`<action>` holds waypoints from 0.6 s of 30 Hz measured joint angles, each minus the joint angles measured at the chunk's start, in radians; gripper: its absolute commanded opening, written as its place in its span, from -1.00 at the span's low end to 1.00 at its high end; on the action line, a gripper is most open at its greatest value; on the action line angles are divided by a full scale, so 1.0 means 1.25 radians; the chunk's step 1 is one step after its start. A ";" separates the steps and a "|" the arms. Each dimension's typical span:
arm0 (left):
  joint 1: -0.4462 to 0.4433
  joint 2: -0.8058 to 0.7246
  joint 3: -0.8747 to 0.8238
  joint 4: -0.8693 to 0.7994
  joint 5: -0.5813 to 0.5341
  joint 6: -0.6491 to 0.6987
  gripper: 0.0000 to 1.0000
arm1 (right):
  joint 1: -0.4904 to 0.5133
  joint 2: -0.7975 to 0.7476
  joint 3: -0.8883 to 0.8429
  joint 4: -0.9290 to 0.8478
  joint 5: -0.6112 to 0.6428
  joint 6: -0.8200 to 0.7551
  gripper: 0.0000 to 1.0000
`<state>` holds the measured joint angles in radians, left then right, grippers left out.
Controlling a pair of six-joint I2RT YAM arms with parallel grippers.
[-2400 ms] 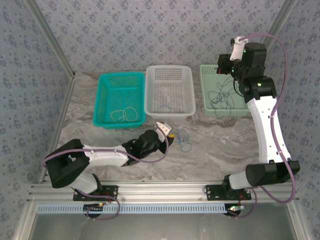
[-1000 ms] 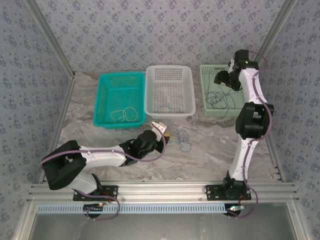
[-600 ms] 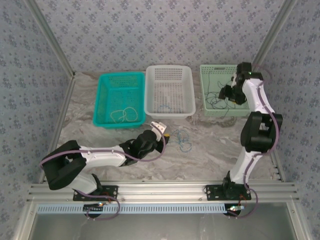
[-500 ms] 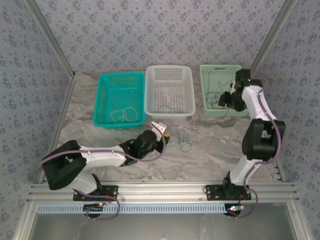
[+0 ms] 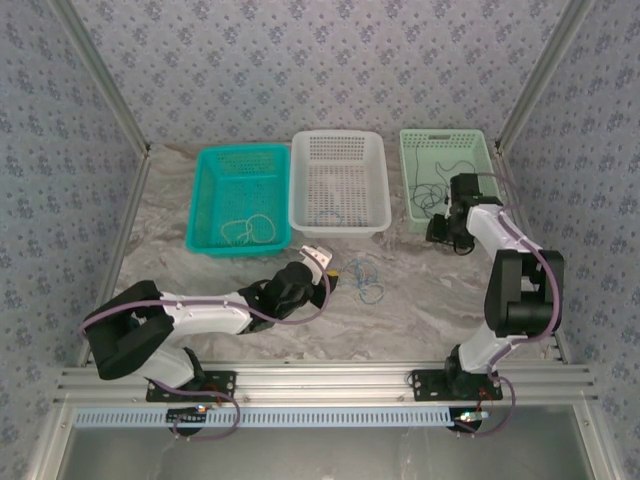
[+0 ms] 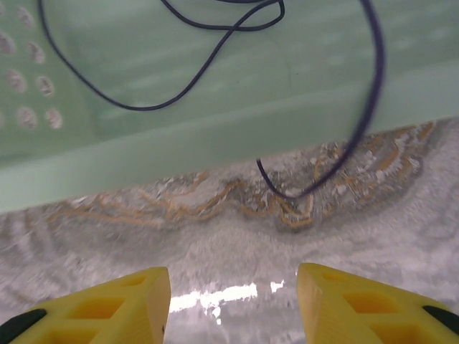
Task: Untangle the cables
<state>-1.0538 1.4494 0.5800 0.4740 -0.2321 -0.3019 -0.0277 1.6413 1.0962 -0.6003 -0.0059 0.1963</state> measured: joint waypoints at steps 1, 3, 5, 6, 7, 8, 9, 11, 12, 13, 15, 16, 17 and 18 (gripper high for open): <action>0.000 0.000 0.000 0.000 0.000 0.000 -0.55 | 0.001 0.007 -0.013 0.023 0.009 0.005 0.03; 0.000 0.000 0.000 0.000 0.000 0.000 -0.55 | 0.002 0.012 -0.033 0.058 0.021 0.014 0.02; 0.000 0.000 0.000 0.000 0.000 0.000 -0.55 | 0.004 0.013 -0.044 0.089 0.034 0.024 0.01; 0.000 0.000 0.000 0.000 0.000 0.000 -0.55 | 0.003 0.014 -0.045 0.105 0.040 0.027 0.00; 0.000 0.000 0.000 0.000 0.000 -0.002 -0.55 | 0.003 0.015 -0.045 0.122 0.047 0.031 -0.02; 0.000 0.000 0.000 0.000 0.000 -0.003 -0.55 | 0.003 0.016 -0.045 0.136 0.054 0.034 -0.03; 0.000 0.000 0.000 0.000 0.000 -0.004 -0.55 | 0.003 0.017 -0.045 0.150 0.060 0.038 -0.06; 0.000 0.000 0.000 0.000 0.000 -0.005 -0.55 | 0.004 0.021 -0.045 0.169 0.070 0.039 -0.09; 0.000 0.000 0.000 0.000 0.000 -0.006 -0.55 | 0.003 0.023 -0.045 0.178 0.074 0.041 -0.13; 0.000 0.000 0.000 0.000 0.000 -0.006 -0.55 | 0.003 0.026 -0.045 0.185 0.078 0.041 -0.20; 0.000 0.000 0.000 0.000 0.000 -0.006 -0.54 | 0.003 0.033 -0.045 0.192 0.081 0.044 -0.30; 0.000 0.000 0.000 0.000 0.000 -0.006 -0.55 | 0.003 0.038 -0.044 0.193 0.086 0.045 -0.36; 0.000 0.000 0.000 0.000 0.000 -0.006 -0.55 | 0.004 0.045 -0.043 0.193 0.091 0.045 -0.43; 0.000 0.000 0.000 0.000 0.000 -0.006 -0.54 | 0.003 0.052 -0.041 0.193 0.096 0.048 -0.53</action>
<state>-1.0538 1.4494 0.5800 0.4736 -0.2321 -0.3096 -0.0235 1.7058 1.0454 -0.3595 0.1139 0.2562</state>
